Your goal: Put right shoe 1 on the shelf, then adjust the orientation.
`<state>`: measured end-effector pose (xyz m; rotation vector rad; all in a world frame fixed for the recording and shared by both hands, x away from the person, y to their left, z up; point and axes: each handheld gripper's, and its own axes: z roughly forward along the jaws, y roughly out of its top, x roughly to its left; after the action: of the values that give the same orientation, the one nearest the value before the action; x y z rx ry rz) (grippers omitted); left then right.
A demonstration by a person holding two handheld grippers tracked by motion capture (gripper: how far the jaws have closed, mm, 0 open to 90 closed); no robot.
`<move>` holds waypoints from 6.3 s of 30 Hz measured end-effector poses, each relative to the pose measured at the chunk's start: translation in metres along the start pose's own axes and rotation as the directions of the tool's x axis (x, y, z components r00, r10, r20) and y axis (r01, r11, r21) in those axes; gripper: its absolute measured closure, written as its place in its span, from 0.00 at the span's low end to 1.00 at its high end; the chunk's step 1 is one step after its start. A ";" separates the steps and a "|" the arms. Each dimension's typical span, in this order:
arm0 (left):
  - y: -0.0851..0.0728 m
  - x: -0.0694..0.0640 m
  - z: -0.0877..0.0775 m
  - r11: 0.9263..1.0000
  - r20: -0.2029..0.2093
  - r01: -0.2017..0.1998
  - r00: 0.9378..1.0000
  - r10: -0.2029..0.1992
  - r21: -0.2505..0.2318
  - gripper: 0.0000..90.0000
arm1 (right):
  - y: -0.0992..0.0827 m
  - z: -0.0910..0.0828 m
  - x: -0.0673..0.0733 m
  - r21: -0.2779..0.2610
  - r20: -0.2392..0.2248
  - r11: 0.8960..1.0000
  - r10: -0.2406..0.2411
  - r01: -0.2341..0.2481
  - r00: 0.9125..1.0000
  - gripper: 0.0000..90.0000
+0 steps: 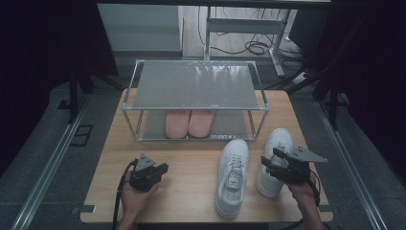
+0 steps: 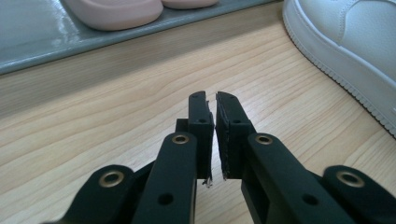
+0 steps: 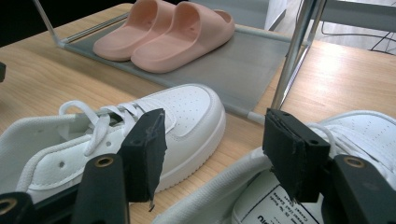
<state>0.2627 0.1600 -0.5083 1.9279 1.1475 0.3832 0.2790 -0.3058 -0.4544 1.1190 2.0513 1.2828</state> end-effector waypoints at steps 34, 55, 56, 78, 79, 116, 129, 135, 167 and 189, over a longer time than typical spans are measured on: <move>0.002 0.009 -0.003 0.999 0.030 0.022 0.999 -0.023 0.041 0.50 | 0.008 0.002 0.020 0.109 -0.097 0.993 -0.023 0.034 0.995 0.84; 0.001 0.011 -0.006 0.998 0.045 0.047 0.998 -0.049 0.033 0.51 | 0.009 0.018 0.058 0.273 -0.084 0.945 -0.163 0.180 0.983 1.00; 0.001 0.010 -0.006 0.998 0.045 0.047 0.998 -0.049 0.033 0.51 | 0.007 0.018 0.058 0.282 -0.073 0.943 -0.165 0.178 0.984 1.00; 0.002 0.008 -0.008 0.999 0.064 0.040 0.997 -0.042 0.031 0.52 | 0.005 0.044 0.086 0.392 -0.012 0.885 -0.270 0.253 0.963 1.00; 0.002 0.009 -0.008 0.999 0.064 0.041 0.997 -0.043 0.031 0.52 | 0.006 0.045 0.087 0.392 -0.016 0.883 -0.274 0.258 0.962 1.00; 0.001 0.008 -0.006 0.998 0.071 0.042 0.996 -0.045 0.044 0.52 | 0.022 0.092 0.094 0.368 -0.166 0.873 -0.278 0.321 0.946 1.00; 0.001 0.008 -0.006 0.998 0.072 0.043 0.996 -0.046 0.044 0.52 | 0.027 0.066 0.096 0.294 -0.162 0.907 -0.265 0.303 0.950 1.00; 0.001 0.008 -0.007 0.998 0.074 0.043 0.996 -0.046 0.041 0.52 | 0.029 0.040 0.097 0.226 -0.182 0.933 -0.244 0.282 0.953 1.00; 0.000 0.005 -0.004 0.998 0.076 0.040 0.996 -0.044 0.058 0.52 | -0.002 0.040 0.138 0.248 -0.334 0.912 -0.235 0.326 0.913 1.00; -0.001 0.008 -0.005 0.997 0.077 0.053 0.995 -0.057 0.054 0.52 | -0.004 0.029 0.118 0.289 -0.321 0.905 -0.214 0.310 0.923 1.00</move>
<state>0.2631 0.1689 -0.5077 1.9343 1.1662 0.2482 0.2332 -0.1934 -0.4678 0.7795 2.6089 1.0272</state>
